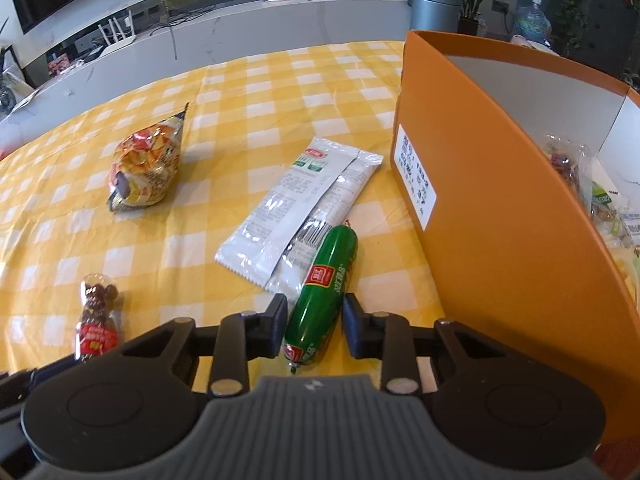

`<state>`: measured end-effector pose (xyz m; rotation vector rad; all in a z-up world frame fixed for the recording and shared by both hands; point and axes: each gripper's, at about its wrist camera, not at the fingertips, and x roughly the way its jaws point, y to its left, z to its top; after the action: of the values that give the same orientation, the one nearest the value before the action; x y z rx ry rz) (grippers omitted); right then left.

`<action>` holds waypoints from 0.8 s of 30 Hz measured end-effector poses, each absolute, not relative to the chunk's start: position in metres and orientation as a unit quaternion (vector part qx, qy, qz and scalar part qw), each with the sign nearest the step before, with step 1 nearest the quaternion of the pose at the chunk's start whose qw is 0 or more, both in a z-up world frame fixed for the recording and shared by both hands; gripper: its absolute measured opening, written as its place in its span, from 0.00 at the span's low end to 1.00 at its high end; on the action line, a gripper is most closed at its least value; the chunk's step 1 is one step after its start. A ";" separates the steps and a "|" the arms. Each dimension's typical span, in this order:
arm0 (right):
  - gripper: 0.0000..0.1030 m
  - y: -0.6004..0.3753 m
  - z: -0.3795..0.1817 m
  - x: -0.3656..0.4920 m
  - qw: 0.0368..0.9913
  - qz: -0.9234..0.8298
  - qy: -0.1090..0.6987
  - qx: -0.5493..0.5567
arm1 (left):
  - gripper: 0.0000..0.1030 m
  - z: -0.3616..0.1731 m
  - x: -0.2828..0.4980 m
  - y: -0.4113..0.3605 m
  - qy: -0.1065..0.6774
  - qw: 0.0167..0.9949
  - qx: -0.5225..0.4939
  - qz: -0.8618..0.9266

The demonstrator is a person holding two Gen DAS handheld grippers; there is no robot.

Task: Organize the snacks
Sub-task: 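Grasp the cola-shaped chocolate bottle with the left gripper while the right gripper approaches the green sausage, then grasp the green sausage stick with the right gripper and lift it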

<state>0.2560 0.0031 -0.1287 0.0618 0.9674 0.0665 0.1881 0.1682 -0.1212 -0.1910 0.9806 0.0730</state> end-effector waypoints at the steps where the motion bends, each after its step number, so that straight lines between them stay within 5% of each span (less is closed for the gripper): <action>1: 0.24 0.003 -0.127 0.253 0.885 0.036 0.463 0.026 | 0.34 -0.121 0.187 0.168 0.470 0.877 -0.091 0.035; 24: 0.20 -0.023 -0.079 0.179 0.892 0.164 0.418 0.041 | 0.33 -0.076 0.133 0.143 0.431 0.892 -0.136 0.014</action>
<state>0.1787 -0.0227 -0.0795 0.0857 0.8683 0.3412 0.1333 0.1427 -0.0764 -0.2822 0.8936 0.0292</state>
